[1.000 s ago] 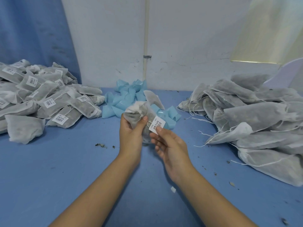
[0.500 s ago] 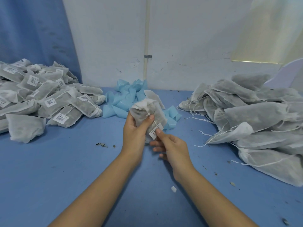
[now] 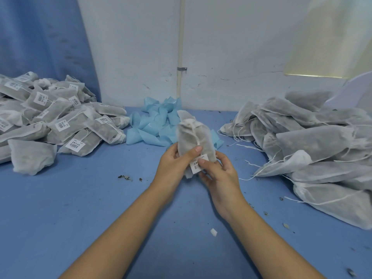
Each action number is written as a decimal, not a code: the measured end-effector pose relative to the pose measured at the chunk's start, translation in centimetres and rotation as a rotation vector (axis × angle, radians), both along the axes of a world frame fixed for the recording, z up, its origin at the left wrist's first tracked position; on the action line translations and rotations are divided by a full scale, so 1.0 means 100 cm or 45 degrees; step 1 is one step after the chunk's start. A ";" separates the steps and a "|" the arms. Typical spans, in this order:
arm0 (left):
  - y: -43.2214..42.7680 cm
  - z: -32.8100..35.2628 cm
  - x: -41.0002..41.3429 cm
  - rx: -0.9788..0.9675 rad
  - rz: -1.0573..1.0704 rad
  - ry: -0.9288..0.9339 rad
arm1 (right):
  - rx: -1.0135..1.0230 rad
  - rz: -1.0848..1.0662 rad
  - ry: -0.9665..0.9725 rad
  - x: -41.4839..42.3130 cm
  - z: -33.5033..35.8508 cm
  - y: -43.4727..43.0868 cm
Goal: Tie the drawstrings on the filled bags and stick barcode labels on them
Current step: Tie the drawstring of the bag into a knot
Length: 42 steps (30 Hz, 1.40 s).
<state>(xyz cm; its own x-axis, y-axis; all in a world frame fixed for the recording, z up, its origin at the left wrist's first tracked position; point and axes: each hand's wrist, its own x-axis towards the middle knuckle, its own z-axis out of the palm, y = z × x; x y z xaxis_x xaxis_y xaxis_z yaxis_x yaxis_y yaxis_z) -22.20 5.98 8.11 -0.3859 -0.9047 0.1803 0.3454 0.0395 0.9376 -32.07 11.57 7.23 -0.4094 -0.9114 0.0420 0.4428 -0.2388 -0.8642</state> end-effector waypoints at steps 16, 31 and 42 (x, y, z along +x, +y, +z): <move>-0.003 -0.008 0.004 0.066 -0.113 -0.097 | 0.070 0.026 0.002 -0.011 -0.003 -0.002; -0.005 -0.007 0.006 0.082 -0.111 -0.175 | 0.054 -0.046 -0.073 -0.011 -0.003 -0.003; -0.014 0.018 0.017 0.203 -0.128 0.472 | 0.132 -0.073 -0.086 -0.016 -0.010 -0.005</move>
<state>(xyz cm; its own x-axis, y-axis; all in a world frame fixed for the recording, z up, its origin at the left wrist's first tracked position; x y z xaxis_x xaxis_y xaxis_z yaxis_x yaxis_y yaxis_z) -20.48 4.60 9.88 -0.4093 -0.8936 0.1842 0.6552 -0.1474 0.7409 -33.67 11.05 6.24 -0.4598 -0.8843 -0.0807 0.4890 -0.1763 -0.8543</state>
